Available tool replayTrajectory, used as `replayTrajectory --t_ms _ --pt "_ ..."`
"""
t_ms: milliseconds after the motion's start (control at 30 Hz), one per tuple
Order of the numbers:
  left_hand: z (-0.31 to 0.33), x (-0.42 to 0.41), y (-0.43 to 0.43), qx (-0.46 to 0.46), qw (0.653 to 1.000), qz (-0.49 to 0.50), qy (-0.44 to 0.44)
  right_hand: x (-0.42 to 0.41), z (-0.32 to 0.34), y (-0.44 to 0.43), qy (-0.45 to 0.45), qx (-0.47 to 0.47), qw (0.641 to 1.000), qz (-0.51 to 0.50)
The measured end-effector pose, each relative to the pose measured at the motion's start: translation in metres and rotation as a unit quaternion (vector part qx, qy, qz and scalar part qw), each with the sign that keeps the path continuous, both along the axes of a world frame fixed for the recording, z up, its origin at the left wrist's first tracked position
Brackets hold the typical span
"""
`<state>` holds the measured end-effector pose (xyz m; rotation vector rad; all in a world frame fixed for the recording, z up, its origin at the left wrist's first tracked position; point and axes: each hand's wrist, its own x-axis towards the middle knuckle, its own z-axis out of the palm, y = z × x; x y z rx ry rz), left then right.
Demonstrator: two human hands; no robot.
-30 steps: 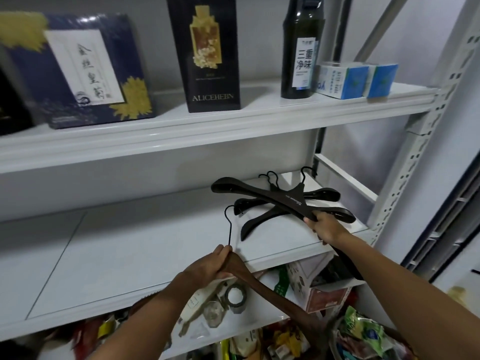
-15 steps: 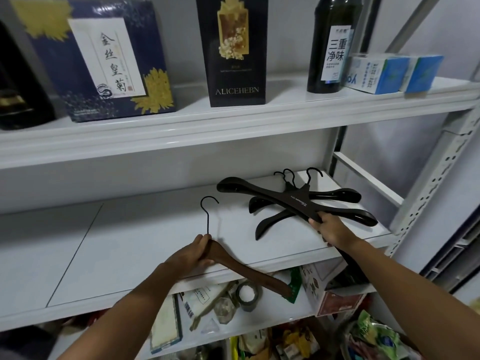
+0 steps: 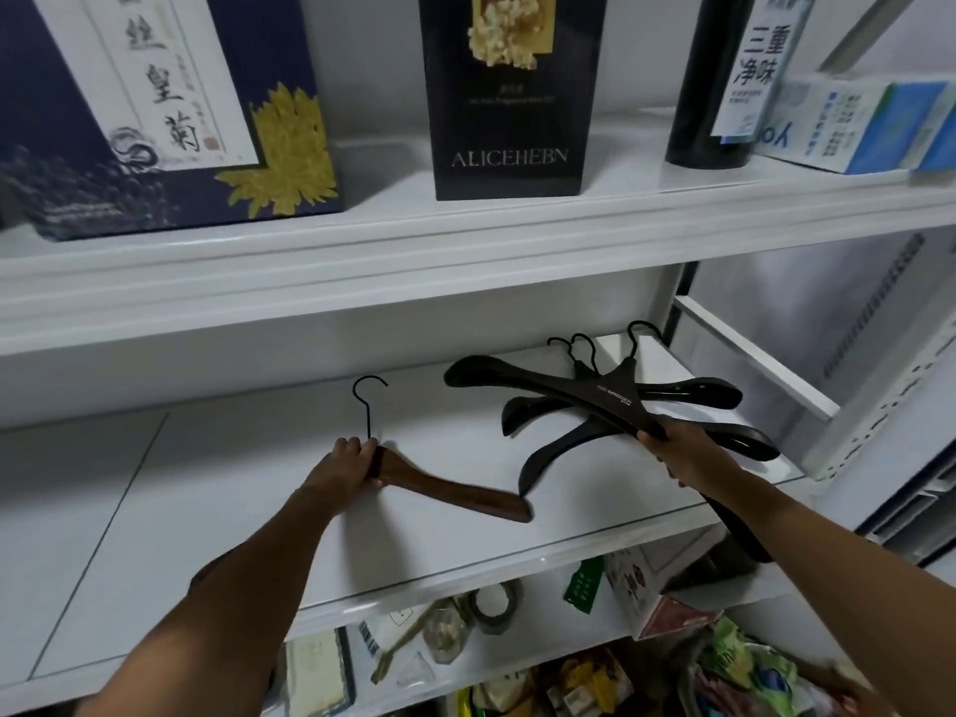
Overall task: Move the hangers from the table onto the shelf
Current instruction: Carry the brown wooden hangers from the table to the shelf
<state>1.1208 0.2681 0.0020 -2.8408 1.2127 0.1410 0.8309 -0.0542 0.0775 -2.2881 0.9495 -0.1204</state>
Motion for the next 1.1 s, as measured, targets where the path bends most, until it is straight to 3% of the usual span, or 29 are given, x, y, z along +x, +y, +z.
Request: replayTrajectory --t_ms 167,300,367,500,533,633,667,733,800,933,1100 --pt "0.000 0.012 -0.018 0.038 0.997 0.043 -0.049 0.016 -0.010 -0.008 0.004 -0.003 1.000 -0.004" --pt "0.004 0.015 -0.031 -0.001 0.996 0.088 -0.028 0.026 -0.017 -0.006 -0.011 0.012 1.000 -0.012" --pt "-0.005 0.028 -0.033 -0.051 0.993 0.086 -0.069 0.029 -0.019 -0.003 -0.016 0.025 0.999 -0.018" --pt "0.000 0.038 -0.038 -0.059 0.989 0.135 0.014 0.034 -0.026 -0.002 -0.002 0.020 0.999 -0.028" --pt "0.010 0.034 -0.035 -0.065 0.985 0.130 0.087 0.035 -0.027 -0.001 -0.002 0.019 0.999 -0.030" --pt "0.005 0.038 -0.044 -0.116 0.973 0.151 0.127 0.037 -0.030 0.001 -0.003 0.022 0.999 -0.027" --pt "-0.002 0.041 -0.046 -0.101 0.980 0.160 0.068 0.038 -0.030 0.002 -0.002 0.023 0.999 -0.025" --pt "0.015 0.034 -0.045 -0.076 0.982 0.159 0.076 0.040 -0.030 0.004 0.002 0.020 1.000 -0.019" --pt "0.003 0.036 -0.044 -0.071 0.991 0.112 0.005 0.042 -0.031 0.006 0.005 0.018 1.000 -0.013" --pt "-0.001 0.039 -0.044 -0.039 0.994 0.095 -0.045 0.042 -0.036 0.008 0.014 0.018 1.000 -0.011" --pt "0.013 0.021 -0.057 -0.072 0.988 0.057 -0.123 0.039 -0.035 0.009 0.020 0.011 1.000 0.013"
